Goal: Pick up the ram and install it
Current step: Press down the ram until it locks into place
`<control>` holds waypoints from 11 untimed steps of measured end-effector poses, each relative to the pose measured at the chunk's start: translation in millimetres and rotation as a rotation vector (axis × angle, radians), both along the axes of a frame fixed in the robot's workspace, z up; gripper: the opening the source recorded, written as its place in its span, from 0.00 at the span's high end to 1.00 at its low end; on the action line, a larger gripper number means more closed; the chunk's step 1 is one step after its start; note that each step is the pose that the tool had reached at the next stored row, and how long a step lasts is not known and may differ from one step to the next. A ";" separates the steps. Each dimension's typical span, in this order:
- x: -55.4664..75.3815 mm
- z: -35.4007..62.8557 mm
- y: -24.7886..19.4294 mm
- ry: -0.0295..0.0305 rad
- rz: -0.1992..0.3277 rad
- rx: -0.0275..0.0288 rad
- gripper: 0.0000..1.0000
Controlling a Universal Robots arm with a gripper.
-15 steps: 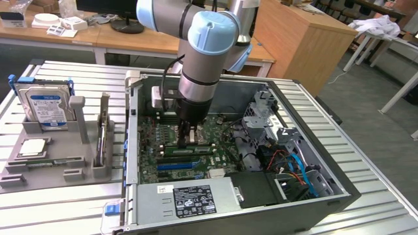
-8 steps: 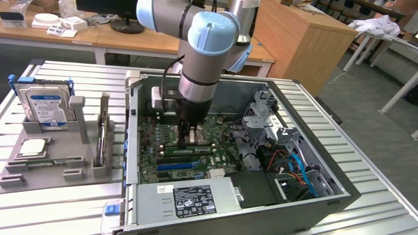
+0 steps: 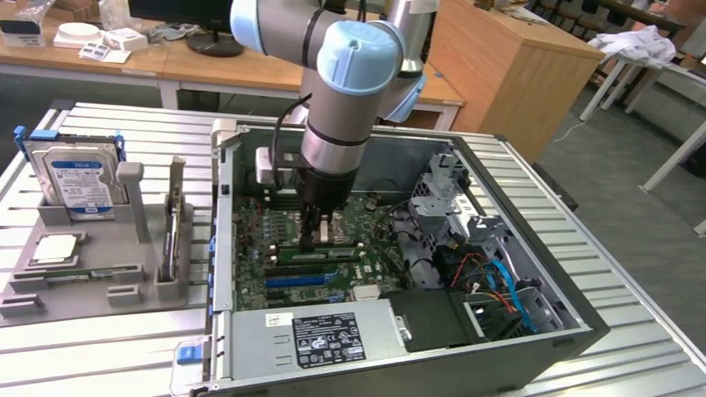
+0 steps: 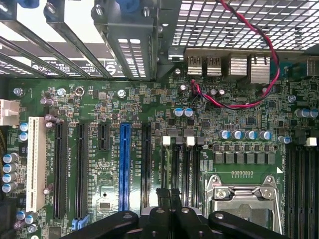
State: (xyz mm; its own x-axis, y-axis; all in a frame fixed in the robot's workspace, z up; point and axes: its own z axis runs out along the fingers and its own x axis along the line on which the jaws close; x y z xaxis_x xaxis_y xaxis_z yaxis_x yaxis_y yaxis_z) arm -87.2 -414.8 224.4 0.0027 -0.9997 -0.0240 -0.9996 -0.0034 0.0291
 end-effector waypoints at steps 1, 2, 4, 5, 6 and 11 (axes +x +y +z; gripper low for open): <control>0.0 0.0 0.0 0.0000 0.000 0.0000 0.89; 0.0 0.0 0.0 0.0000 0.000 -0.0001 0.89; 0.0 -0.1 0.0 -0.0001 0.000 0.0002 0.89; 0.0 -0.2 0.0 -0.0001 0.000 0.0002 0.89; 0.0 -0.5 0.0 -0.0002 0.000 0.0003 0.89; 0.0 -0.8 0.0 -0.0001 0.000 0.0001 0.89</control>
